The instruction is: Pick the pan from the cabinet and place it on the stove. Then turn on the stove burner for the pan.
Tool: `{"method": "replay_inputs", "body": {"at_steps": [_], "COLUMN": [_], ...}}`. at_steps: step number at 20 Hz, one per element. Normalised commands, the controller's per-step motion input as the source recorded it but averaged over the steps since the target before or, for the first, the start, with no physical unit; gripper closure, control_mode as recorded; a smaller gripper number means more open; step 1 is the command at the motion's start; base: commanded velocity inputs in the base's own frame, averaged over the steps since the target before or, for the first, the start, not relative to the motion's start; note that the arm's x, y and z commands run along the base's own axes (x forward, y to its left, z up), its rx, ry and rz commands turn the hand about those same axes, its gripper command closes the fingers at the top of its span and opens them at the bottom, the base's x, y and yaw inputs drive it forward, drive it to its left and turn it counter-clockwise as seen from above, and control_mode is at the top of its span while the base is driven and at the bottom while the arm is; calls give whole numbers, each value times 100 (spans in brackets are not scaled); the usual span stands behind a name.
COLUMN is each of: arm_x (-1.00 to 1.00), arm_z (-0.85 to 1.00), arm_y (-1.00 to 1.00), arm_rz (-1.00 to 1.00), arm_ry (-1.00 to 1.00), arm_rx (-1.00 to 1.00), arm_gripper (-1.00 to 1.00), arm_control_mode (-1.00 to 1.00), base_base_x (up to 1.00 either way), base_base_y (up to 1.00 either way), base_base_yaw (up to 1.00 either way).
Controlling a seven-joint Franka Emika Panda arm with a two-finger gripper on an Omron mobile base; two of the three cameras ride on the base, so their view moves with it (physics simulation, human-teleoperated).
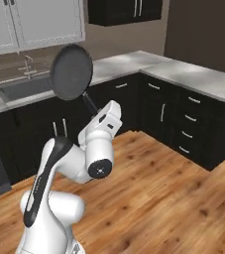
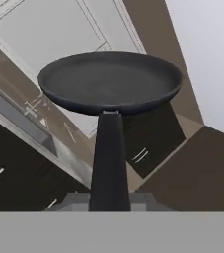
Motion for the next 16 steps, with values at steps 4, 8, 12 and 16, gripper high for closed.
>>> {"method": "replay_inputs", "body": {"at_steps": [4,8,12,16], "arm_x": [0,0,0,0], "arm_z": [0,0,0,0], "arm_y": [0,0,0,0], "arm_rz": [0,0,0,0], "arm_ry": [0,0,0,0], "arm_rx": [0,0,0,0], "arm_gripper": [100,100,100,100], "arm_control_mode": [100,100,100,100], "base_base_x": [0,0,0,0], "base_base_y": [-38,-8,29,34], "base_base_yaw": [-47,-54,-62,-62]}}
